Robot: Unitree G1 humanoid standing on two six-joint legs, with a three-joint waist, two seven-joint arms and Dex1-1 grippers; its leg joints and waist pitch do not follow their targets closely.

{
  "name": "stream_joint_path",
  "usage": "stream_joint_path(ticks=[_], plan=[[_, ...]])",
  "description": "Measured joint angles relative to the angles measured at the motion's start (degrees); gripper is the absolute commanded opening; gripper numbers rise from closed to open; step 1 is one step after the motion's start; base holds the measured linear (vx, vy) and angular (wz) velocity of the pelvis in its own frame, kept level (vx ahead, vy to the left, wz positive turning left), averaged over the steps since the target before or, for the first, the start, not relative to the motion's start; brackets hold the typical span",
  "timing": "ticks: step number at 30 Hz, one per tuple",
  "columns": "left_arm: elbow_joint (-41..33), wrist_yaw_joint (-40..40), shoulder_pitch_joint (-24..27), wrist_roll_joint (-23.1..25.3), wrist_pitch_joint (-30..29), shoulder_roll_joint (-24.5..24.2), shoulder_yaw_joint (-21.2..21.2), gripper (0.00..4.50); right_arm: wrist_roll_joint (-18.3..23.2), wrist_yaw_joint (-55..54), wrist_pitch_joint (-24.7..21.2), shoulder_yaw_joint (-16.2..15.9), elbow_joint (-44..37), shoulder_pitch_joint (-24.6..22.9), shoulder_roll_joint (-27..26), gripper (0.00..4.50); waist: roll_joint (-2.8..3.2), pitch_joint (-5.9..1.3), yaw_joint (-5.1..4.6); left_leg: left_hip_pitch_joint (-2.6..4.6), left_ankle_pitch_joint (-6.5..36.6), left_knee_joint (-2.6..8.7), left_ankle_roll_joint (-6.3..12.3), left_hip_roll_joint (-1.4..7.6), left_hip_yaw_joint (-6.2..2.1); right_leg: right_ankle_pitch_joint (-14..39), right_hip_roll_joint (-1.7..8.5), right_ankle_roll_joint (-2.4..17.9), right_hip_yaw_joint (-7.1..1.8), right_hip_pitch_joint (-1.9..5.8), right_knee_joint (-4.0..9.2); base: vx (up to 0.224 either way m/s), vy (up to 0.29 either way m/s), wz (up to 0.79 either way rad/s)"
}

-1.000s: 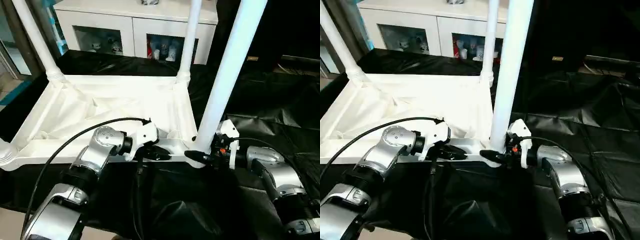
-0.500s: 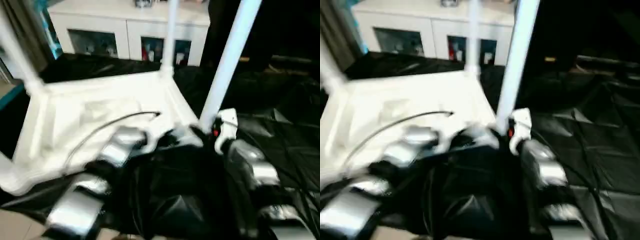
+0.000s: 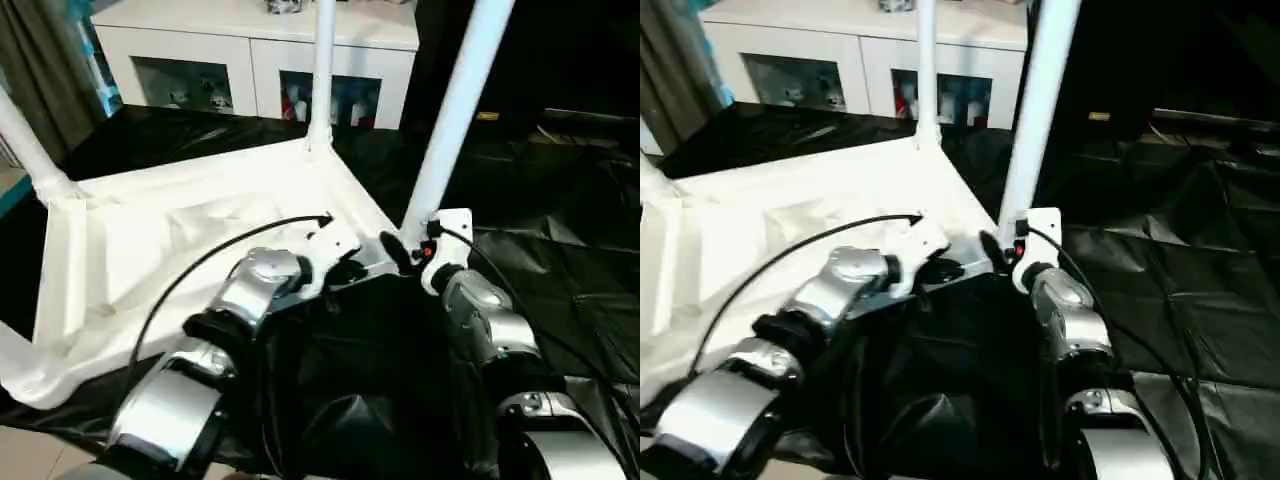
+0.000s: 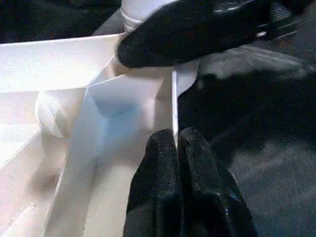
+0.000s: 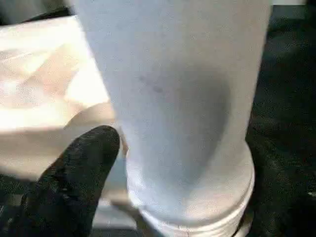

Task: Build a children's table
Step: Rotate leg to tighten

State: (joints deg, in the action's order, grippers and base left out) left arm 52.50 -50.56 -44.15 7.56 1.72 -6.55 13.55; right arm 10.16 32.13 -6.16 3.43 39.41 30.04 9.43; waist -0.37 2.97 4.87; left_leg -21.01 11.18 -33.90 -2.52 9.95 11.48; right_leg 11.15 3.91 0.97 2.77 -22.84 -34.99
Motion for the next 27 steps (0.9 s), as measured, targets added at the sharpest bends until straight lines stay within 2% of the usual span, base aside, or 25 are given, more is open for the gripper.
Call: stream_joint_path(ticks=[3, 13, 15, 22, 25, 27], plan=[[-1.88, -4.94, 1.41, -0.62, 1.72, -2.35, 0.45, 0.0, 0.54, 8.48, -0.71, -2.68, -3.3, -2.44, 3.66, 3.97, 0.01, 0.01, 0.24, -0.02, -0.17, 0.01, 0.28, 0.02, 0.0, 0.08, 0.0, -0.12, 0.02, -0.01, 0.01, 0.0, 0.0, 0.0], [-6.21, -16.14, 3.84, -2.91, 2.59, -5.87, 1.03, 0.0, 1.89, 23.48, -3.73, -6.0, -9.89, -5.32, 9.67, 3.97, 0.04, 0.05, 1.2, -0.13, -0.16, 0.01, 0.29, 0.02, 0.05, 0.13, 0.07, -0.12, 0.09, -0.1, 0.01, 0.0, 0.0, 0.0], [-7.66, -18.34, 4.85, -3.45, 2.52, -6.72, 1.24, 0.0, 2.47, 26.83, -4.37, -7.65, -11.66, -5.99, 11.95, 3.97, 0.07, 0.07, 1.36, -0.12, -0.16, 0.01, 0.29, 0.02, 0.07, 0.14, 0.1, -0.13, 0.1, -0.08, 0.01, 0.0, 0.0, 0.0], [-8.01, -20.01, 5.04, -3.56, 2.51, -7.01, 1.23, 0.0, 2.58, 29.22, -4.82, -8.07, -11.82, -5.97, 13.06, 3.26, 0.07, 0.07, 1.58, -0.15, -0.16, 0.01, 0.29, 0.01, 0.1, 0.14, 0.18, -0.14, 0.18, -0.08, 0.01, 0.0, 0.0, 0.0], [-8.6, -20.49, 5.32, -3.56, 2.4, -7.02, 1.24, 0.0, 2.59, 29.79, -5.38, -7.83, -11.98, -5.97, 13.37, 3.16, 0.06, 0.08, 1.67, -0.18, -0.17, 0.01, 0.29, 0.01, 0.1, 0.18, 0.24, -0.19, 0.26, -0.08, 0.0, 0.0, 0.0, 0.0], [-8.93, -20.57, 5.39, -3.57, 2.19, -7.06, 1.24, 0.0, 2.67, 29.87, -5.94, -7.85, -12.36, -5.98, 13.48, 2.86, 0.06, 0.08, 1.68, -0.19, -0.2, 0.01, 0.35, 0.01, 0.1, 0.18, 0.26, -0.2, 0.29, -0.08, -0.01, 0.0, 0.0, 0.0]])
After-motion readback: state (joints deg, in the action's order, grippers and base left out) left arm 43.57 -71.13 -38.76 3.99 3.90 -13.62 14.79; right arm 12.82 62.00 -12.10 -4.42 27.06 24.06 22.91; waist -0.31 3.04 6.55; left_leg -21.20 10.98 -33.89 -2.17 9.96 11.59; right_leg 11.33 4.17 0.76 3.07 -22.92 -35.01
